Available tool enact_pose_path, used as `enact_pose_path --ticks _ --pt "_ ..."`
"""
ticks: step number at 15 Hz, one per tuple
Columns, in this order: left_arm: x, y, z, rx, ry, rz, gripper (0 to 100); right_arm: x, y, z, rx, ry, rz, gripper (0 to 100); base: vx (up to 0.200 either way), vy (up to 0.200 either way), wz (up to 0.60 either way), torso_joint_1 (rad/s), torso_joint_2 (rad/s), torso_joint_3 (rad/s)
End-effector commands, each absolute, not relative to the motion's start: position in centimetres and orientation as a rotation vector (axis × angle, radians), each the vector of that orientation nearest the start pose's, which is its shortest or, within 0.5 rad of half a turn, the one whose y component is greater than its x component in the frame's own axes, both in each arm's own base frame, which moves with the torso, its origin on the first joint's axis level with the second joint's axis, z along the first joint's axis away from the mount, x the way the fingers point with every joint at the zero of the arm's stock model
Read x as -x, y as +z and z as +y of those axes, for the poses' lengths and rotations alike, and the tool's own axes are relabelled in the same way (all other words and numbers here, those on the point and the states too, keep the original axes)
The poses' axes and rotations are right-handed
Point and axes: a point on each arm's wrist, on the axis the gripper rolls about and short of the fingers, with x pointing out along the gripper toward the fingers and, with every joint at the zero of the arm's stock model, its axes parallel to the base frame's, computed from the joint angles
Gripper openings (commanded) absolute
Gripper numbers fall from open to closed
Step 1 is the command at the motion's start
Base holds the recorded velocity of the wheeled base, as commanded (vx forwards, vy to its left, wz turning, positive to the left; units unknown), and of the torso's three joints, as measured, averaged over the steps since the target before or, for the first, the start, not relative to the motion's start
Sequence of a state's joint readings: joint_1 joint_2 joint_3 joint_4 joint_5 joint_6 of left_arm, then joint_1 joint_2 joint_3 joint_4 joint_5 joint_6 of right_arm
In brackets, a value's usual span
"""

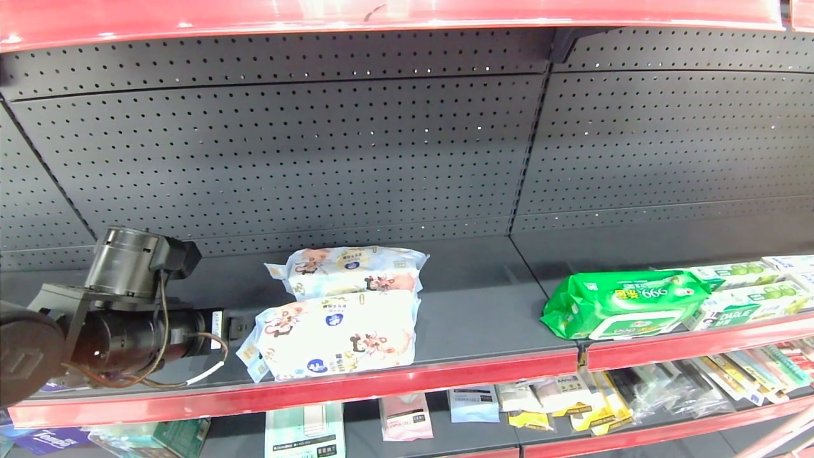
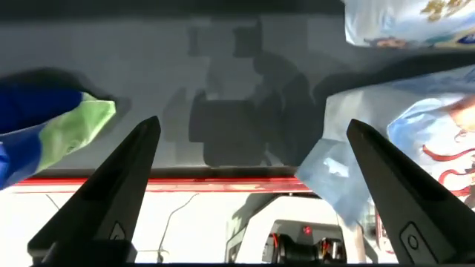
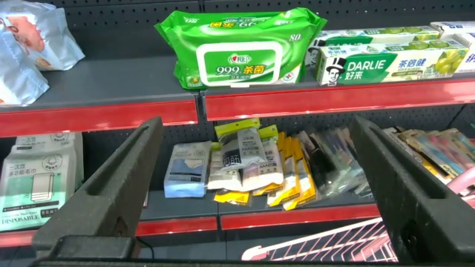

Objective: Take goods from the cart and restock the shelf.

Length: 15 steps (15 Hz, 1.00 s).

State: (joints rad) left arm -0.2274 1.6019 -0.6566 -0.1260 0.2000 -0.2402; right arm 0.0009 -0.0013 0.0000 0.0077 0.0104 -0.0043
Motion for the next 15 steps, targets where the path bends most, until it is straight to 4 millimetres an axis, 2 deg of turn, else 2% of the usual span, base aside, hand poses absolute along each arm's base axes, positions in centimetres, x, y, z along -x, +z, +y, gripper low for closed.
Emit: enact_pose_path --ticks 1,9,15 --pt "-23.9 12.3 -5.7 0.042 0.047 0.818 100 2.3 7.5 0.0 0.005 0.012 0.008 100 0.0 0.0 0.0 0.0 0.0 0.0" --pt "-24.2 12.5 -6.6 0.029 0.014 0.81 100 2.3 7.5 0.0 0.005 0.012 0.008 100 0.0 0.0 0.0 0.0 0.0 0.0" --pt "-23.9 12.9 -6.4 0.038 0.027 0.791 100 2.3 7.5 0.0 0.005 0.012 0.008 100 0.0 0.0 0.0 0.0 0.0 0.0"
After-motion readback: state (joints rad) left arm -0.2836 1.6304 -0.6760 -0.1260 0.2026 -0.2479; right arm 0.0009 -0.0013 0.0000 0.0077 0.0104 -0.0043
